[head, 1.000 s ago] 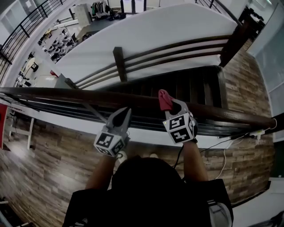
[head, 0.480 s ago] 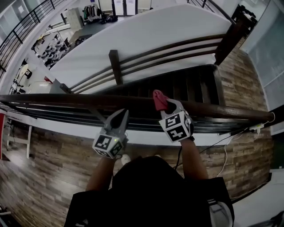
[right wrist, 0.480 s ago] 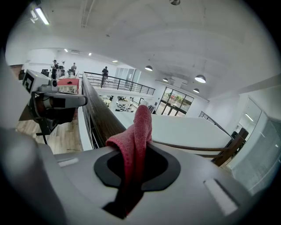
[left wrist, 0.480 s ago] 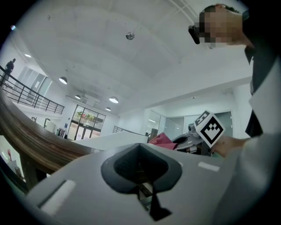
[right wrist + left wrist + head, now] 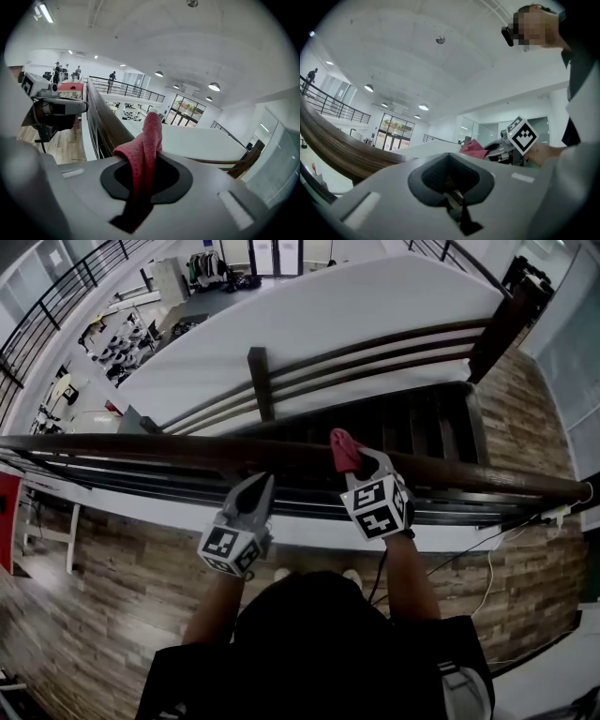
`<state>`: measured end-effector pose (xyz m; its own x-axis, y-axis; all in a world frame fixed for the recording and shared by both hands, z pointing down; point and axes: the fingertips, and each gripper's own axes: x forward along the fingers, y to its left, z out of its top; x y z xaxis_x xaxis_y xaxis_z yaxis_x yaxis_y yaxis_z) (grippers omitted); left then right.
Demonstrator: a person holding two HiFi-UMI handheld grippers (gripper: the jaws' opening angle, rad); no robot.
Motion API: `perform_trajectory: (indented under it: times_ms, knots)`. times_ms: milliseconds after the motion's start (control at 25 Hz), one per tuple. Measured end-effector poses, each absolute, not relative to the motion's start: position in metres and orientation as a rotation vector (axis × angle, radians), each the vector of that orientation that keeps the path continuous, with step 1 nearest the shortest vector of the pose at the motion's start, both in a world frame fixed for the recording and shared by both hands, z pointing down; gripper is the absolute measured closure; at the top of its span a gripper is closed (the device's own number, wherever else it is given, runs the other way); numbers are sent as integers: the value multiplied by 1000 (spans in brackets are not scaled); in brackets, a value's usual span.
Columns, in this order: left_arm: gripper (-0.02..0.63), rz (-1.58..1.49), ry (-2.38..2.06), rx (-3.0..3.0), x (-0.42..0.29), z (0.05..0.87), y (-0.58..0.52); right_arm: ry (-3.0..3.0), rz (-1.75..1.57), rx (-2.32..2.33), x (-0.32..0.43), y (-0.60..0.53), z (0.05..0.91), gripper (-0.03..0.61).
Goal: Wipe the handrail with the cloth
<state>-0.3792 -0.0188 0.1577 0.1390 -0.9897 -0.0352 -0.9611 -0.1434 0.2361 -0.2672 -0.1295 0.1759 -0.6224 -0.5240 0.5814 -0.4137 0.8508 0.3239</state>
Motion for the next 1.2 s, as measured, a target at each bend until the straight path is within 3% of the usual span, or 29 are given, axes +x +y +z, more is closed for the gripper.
perform_trajectory:
  times_ms: [1200]
  knots:
    - [615, -278, -1990, 2201, -448, 171, 20, -2356, -263, 499, -380, -79, 179, 531]
